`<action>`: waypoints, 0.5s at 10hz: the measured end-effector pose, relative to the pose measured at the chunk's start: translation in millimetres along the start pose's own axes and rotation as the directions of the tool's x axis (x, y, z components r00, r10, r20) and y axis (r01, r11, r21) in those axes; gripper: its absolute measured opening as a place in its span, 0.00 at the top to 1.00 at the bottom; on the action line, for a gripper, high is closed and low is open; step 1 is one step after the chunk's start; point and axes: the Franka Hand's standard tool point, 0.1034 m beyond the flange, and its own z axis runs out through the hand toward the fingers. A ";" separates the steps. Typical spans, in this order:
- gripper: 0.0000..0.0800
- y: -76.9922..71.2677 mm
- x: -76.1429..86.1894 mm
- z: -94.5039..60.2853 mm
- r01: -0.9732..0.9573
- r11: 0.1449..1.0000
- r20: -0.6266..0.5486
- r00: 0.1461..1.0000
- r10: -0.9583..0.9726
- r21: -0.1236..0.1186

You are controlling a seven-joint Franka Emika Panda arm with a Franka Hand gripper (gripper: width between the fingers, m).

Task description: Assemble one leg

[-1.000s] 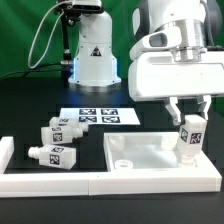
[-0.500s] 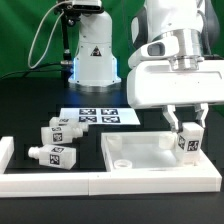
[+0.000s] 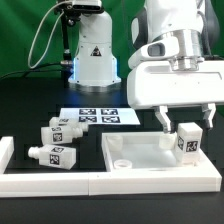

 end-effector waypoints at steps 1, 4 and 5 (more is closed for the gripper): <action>0.22 5.9 3.2 -1.9 -0.019 1.000 0.039 0.999 0.019 0.002; 0.19 16.5 12.5 5.1 -0.088 0.996 0.250 0.965 0.081 0.016; 0.19 19.8 9.5 8.6 -0.107 0.994 0.319 0.943 0.096 0.016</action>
Offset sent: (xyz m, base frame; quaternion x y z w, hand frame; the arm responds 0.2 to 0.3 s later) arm 0.0246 -0.0147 -0.0056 -0.0165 -0.1596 0.0377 0.9863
